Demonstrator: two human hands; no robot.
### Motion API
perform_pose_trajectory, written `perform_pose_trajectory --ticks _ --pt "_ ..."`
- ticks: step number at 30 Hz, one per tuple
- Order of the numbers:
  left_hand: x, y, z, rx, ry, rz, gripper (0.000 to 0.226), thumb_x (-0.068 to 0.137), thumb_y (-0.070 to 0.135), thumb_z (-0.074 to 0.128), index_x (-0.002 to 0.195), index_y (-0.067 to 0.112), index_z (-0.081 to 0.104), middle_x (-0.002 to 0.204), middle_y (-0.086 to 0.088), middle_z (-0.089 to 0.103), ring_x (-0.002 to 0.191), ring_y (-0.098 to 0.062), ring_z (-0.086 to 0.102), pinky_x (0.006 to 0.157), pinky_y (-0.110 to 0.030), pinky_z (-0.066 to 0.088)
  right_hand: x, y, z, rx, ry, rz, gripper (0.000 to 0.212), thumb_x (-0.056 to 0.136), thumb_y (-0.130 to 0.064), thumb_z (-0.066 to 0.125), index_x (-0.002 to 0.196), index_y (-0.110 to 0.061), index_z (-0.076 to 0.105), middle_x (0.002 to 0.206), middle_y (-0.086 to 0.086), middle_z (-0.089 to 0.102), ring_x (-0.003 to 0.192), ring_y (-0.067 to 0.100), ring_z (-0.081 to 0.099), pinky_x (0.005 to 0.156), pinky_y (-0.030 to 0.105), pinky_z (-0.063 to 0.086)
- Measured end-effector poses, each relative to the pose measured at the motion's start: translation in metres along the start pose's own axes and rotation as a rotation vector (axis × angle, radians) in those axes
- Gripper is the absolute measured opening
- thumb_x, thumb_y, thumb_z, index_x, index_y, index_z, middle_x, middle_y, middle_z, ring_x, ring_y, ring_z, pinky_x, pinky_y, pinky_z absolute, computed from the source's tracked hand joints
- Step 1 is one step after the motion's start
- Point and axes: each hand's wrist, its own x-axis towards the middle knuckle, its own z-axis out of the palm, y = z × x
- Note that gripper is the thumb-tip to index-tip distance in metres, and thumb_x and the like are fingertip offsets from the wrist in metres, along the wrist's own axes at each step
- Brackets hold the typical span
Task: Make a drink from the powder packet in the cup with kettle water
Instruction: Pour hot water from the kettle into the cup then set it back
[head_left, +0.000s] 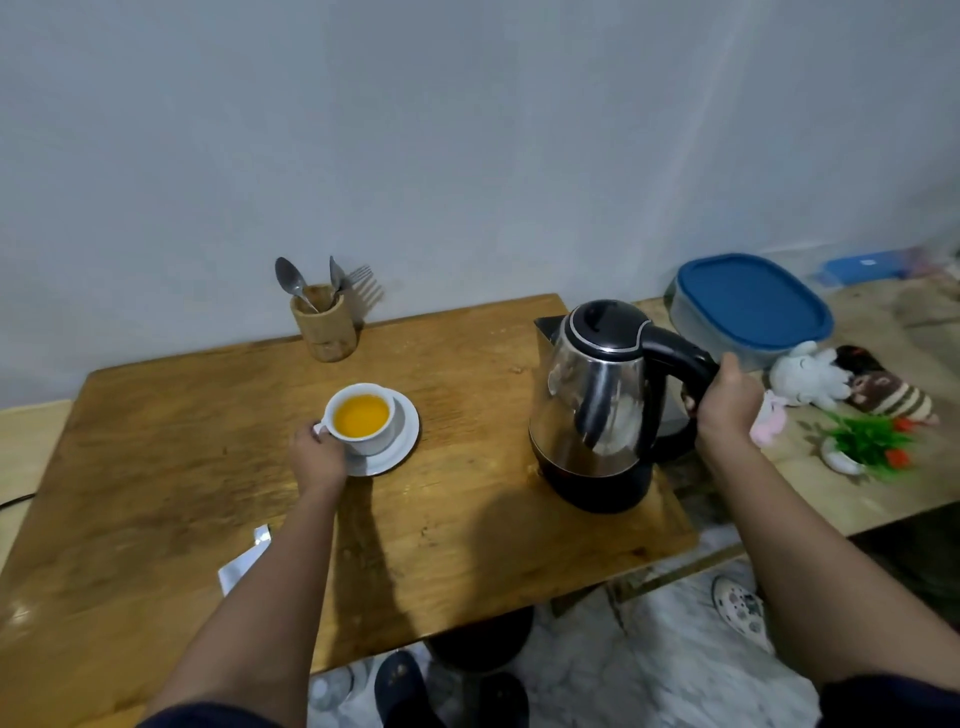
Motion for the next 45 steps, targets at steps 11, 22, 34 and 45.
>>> perform_pose_trajectory --ticks 11,22,34,45 --pt "-0.004 0.004 0.003 -0.134 0.035 -0.129 0.030 0.093 0.011 0.044 0.120 0.008 0.056 0.127 -0.017 0.057 0.114 -0.035 0.054 0.095 -0.044 0.046 0.026 0.027 -0.023 0.135 0.009 0.026 0.027 0.073 -0.028 0.041 0.051 -0.013 0.040 0.046 0.007 0.043 0.045 0.023 0.039 0.047 0.032 0.029" --pt "-0.005 0.006 0.003 -0.135 0.041 -0.147 0.028 0.093 0.012 0.043 0.118 0.009 0.057 0.127 -0.017 0.057 0.114 -0.035 0.053 0.094 -0.042 0.045 0.025 0.023 -0.032 0.110 -0.011 -0.002 0.034 0.088 -0.016 0.038 0.054 -0.013 0.037 0.040 0.001 0.046 0.031 0.005 0.039 0.037 0.021 0.031" --pt "-0.007 0.008 0.008 -0.108 0.061 -0.168 0.030 0.095 0.014 0.041 0.120 0.007 0.055 0.129 -0.018 0.056 0.116 -0.036 0.053 0.096 -0.045 0.045 0.014 0.029 -0.045 0.107 -0.059 -0.049 0.036 0.090 -0.015 0.032 0.054 -0.013 0.032 0.055 0.009 0.032 0.037 0.006 0.042 0.046 0.021 0.036" --pt "-0.006 0.007 0.003 -0.038 0.014 -0.144 0.030 0.094 0.016 0.044 0.121 0.007 0.053 0.130 -0.020 0.053 0.117 -0.038 0.051 0.096 -0.047 0.044 0.034 0.005 -0.048 -0.176 -0.310 -0.100 0.028 0.082 -0.009 0.044 0.065 -0.019 0.063 0.076 -0.001 0.059 0.080 0.021 0.054 0.077 0.035 0.042"
